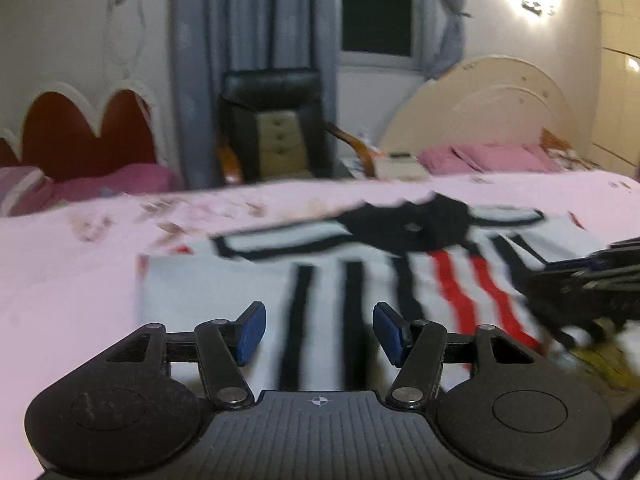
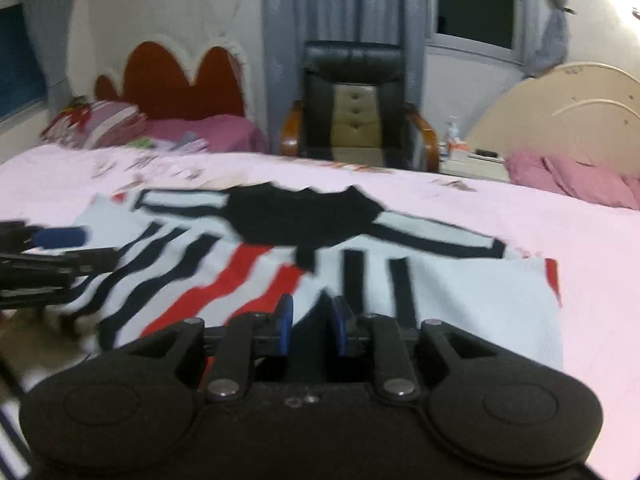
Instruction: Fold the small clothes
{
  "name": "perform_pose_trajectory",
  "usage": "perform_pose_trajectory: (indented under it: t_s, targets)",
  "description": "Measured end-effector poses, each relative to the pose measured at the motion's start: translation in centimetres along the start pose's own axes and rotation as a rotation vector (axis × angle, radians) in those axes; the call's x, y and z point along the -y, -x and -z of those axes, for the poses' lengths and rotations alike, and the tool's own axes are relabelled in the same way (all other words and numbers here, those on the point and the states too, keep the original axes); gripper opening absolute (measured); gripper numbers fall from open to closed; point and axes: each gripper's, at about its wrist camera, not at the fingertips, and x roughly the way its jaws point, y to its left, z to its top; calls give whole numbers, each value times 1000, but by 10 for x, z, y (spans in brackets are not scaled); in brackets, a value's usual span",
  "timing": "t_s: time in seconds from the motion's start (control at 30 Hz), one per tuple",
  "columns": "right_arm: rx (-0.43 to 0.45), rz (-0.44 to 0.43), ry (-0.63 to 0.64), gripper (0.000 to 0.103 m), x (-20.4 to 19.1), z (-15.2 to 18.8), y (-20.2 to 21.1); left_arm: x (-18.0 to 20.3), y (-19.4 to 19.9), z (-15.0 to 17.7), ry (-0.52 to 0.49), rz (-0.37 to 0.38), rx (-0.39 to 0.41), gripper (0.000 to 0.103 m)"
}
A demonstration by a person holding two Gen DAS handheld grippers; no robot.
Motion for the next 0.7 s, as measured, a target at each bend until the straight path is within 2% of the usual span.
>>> perform_pose_trajectory:
  t_s: [0.07,0.1,0.13,0.17,0.4,0.5,0.53,0.57,0.6,0.63,0.7]
  targets:
    - [-34,2,53,20,-2,10,-1,5,-7,10,-6,-16,-42,59]
    - [-51,24,71,20,1,18,-4,2,-8,15,14,-13,-39,61]
    - [-32,19,66,21,7,23,-2,-1,-7,18,33,-20,-37,69]
    - [-31,17,50,21,13,23,1,-3,-6,19,39,-41,-41,72]
    - [-36,19,45,23,33,28,7,-2,4,20,8,-110,-55,73]
    - [-35,19,42,23,31,24,13,7,15,17,-3,-114,-32,73]
    - [-11,7,37,24,33,24,17,11,9,21,-41,-155,-72,73]
    - [-13,5,35,24,33,26,15,10,4,26,-45,-166,-91,77]
    - [-56,8,37,25,35,29,6,7,3,27,-18,-175,-84,81]
    - [-35,2,41,26,36,32,5,5,1,26,-11,-189,-93,87]
    - [-39,-8,62,26,37,31,4,6,1,22,-11,-203,-112,88]
